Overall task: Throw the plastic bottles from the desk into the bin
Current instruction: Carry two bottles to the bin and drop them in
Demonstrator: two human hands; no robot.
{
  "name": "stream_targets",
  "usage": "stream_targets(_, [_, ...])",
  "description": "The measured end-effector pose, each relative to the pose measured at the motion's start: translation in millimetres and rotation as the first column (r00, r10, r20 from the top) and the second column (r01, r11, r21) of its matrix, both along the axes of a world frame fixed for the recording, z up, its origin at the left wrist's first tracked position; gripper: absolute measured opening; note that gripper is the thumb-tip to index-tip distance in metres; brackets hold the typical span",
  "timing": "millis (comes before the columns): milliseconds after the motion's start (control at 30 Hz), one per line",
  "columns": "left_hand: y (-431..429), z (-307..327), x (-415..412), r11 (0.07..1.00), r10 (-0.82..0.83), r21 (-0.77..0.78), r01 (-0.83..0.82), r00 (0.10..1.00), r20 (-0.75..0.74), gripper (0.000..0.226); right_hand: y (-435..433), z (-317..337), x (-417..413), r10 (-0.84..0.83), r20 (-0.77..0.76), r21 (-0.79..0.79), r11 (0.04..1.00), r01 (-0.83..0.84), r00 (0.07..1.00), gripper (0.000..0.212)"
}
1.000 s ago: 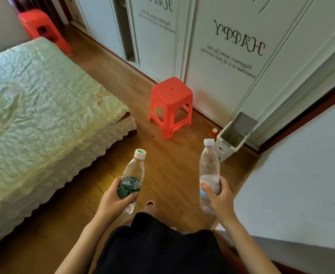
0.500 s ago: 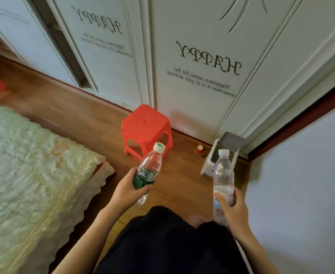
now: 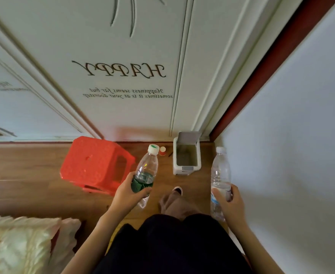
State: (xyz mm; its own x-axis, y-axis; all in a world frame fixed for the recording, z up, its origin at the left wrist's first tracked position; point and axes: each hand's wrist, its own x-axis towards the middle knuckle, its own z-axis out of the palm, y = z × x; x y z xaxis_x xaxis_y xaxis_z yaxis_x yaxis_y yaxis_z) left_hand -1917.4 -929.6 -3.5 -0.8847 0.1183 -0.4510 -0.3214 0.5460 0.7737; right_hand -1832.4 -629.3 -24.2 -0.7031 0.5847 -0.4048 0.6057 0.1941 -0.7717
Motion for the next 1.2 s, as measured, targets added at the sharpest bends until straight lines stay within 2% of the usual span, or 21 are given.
stream_targets(100, [27.3, -2.9, -39.3, 1.0, -0.024, -0.011, 0.024, 0.999, 0.024, 0.044, 17.8, -2.2, -47.3, 0.006, 0.005, -0.042, 0.999, -0.005, 1.0, 0.048])
stream_targets(267, [69.4, -8.8, -110.8, 0.996, -0.084, -0.031, 0.086, 0.995, 0.06, 0.051, 45.0, -2.3, -118.4, 0.076, -0.048, -0.069, 0.994, -0.08, 0.996, 0.037])
stream_targets(500, [119.0, -38.1, -189.1, 0.979, -0.2, -0.02, 0.205, 0.969, 0.147, 0.061, 63.9, -38.1, -172.6, -0.043, -0.021, -0.199, 0.979, 0.038, 0.999, 0.05])
stream_targets(667, [153.3, -123.6, -224.9, 0.959, -0.272, -0.008, 0.282, 0.931, 0.243, 0.065, 84.6, -119.8, -193.1, -0.141, 0.044, -0.246, 0.958, 0.148, 0.989, 0.036])
stream_targets(767, [174.4, -196.8, -237.1, 0.948, -0.306, 0.0, 0.32, 0.908, 0.284, 0.059, 96.2, -188.5, -201.9, -0.162, 0.07, -0.249, 0.952, 0.175, 0.984, 0.034])
stream_targets(833, [190.8, -251.1, -245.0, 0.939, -0.325, 0.001, 0.343, 0.891, 0.318, 0.056, 104.4, -245.1, -204.0, -0.161, 0.074, -0.306, 0.936, 0.176, 0.984, 0.032])
stream_targets(933, [213.5, -337.5, -254.0, 0.938, -0.327, 0.011, 0.345, 0.879, 0.347, 0.054, 114.2, -332.9, -200.6, -0.14, 0.093, -0.385, 0.908, 0.165, 0.986, 0.041])
stream_targets(1000, [225.6, -388.2, -256.6, 0.944, -0.319, 0.033, 0.329, 0.881, 0.351, 0.059, 119.7, -381.2, -199.6, -0.149, 0.102, -0.418, 0.891, 0.178, 0.984, 0.055])
stream_targets(1067, [237.0, -426.1, -256.1, 0.937, -0.34, 0.041, 0.347, 0.881, 0.328, 0.057, 123.3, -418.6, -198.1, -0.177, 0.092, -0.444, 0.874, 0.199, 0.98, 0.06])
stream_targets(1200, [255.4, -473.1, -254.8, 0.927, -0.367, 0.024, 0.374, 0.891, 0.267, 0.058, 130.2, -461.2, -198.6, -0.226, 0.056, -0.488, 0.844, 0.225, 0.972, 0.041])
